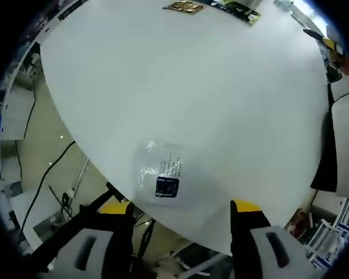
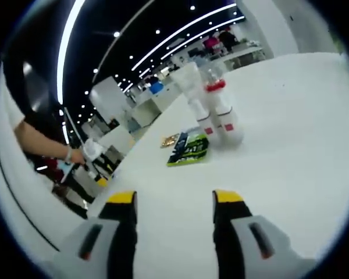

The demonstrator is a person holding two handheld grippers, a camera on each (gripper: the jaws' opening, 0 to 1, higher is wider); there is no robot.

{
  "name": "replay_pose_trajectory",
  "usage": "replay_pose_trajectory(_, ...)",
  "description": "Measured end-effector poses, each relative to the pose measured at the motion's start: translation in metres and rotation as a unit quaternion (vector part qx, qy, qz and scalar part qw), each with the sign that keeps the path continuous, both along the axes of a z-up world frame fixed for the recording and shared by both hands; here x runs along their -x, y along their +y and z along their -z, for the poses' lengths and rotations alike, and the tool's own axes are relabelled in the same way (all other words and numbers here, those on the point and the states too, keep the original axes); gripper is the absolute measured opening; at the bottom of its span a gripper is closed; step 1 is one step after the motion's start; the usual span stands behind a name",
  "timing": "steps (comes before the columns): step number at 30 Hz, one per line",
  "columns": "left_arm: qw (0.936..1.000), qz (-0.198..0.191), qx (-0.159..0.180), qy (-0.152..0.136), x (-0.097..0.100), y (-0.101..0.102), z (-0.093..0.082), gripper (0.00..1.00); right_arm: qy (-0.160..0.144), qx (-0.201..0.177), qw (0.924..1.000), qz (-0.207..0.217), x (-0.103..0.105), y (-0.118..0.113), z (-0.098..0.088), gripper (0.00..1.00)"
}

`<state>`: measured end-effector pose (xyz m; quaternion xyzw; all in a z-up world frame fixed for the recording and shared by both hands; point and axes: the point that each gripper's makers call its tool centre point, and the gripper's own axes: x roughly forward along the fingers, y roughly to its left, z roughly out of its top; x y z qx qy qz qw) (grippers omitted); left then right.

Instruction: Arrange the skincare products in the storage area until every visible bottle or jar stands upright without overlapping.

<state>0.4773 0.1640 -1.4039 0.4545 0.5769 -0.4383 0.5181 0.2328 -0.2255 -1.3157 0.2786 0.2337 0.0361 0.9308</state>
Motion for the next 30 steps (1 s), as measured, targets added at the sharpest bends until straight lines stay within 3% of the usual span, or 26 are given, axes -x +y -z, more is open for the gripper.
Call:
replay_pose_trajectory(8, 0.9997, 0.013, 0.007, -0.019, -0.005, 0.001, -0.001, 0.67, 0.009, 0.000, 0.9999, -0.014, -0.001, 0.007, 0.005, 0.50)
replay_pose_trajectory(13, 0.9981, 0.010, 0.037, -0.048, -0.017, -0.012, -0.005, 0.62, 0.011, 0.000, 0.9998, -0.013, -0.001, 0.006, 0.006, 0.50)
replay_pose_trajectory(17, 0.9975, 0.011, 0.053, -0.044, -0.016, -0.024, -0.003, 0.60, 0.014, 0.000, 0.9998, -0.016, 0.000, 0.007, 0.007, 0.50)
replay_pose_trajectory(18, 0.9980, 0.029, 0.045, -0.034, -0.014, -0.025, -0.002, 0.58, 0.013, 0.000, 0.9998, -0.016, 0.000, 0.007, 0.007, 0.50)
replay_pose_trajectory(21, 0.9982, 0.033, 0.040, -0.030, -0.015, -0.026, -0.001, 0.57, 0.011, 0.000, 0.9999, -0.013, -0.001, 0.006, 0.006, 0.50)
replay_pose_trajectory(26, 0.9972, 0.026, 0.060, -0.036, -0.017, -0.034, -0.003, 0.53, 0.012, 0.001, 0.9999, -0.012, 0.001, 0.005, 0.006, 0.50)
replay_pose_trajectory(30, 0.9980, 0.024, 0.052, -0.024, -0.013, -0.037, -0.001, 0.49, 0.012, -0.002, 0.9999, -0.012, 0.001, 0.006, 0.007, 0.50)
